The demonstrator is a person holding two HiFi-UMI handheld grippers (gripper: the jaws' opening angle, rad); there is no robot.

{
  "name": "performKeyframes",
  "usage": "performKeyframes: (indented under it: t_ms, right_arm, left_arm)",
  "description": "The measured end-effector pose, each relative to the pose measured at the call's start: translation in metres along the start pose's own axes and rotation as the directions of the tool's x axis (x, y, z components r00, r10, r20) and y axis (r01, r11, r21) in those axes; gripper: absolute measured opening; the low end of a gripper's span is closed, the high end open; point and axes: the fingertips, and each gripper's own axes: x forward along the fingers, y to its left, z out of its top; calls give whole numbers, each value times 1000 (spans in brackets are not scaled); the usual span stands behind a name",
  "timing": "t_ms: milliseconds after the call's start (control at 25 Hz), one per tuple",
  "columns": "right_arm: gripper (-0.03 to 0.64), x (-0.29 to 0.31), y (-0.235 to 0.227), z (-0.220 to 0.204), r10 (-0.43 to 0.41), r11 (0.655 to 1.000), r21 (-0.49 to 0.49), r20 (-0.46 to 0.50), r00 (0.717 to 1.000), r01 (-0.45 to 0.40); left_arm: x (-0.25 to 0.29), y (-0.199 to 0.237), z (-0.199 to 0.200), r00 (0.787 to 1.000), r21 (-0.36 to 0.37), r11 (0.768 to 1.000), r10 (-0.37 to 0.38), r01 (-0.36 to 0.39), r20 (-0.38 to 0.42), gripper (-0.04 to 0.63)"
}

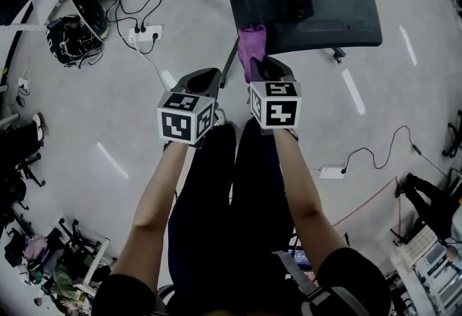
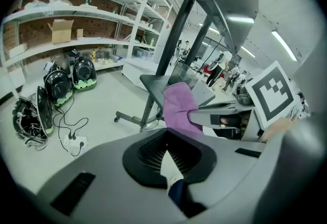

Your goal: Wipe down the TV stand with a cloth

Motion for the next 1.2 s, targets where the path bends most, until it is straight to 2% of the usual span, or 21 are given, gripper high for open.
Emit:
performKeyframes:
  t_ms: [240,480,600,1200]
  right_arm:
    - [78,32,13,-2,-1,1000,-20,-43,999,0]
    - [77,34,8,-1,42,995,91,-31,999,-39]
    - [77,31,-5,0,50,987,156,-21,999,-46]
    - [77,12,-93,0,-12,981,192,-13,1000,14]
  left_arm:
    - [-4,17,-5,1000,-3,1000,2,-2,-8,8]
    - [3,16,0,1000,-12,1000,-16,16,-9,8]
    - [9,9,2,1000,-8,1000,-26,26,-9,8]
    - [52,-39,11,997,17,998,-54,55,-51,8]
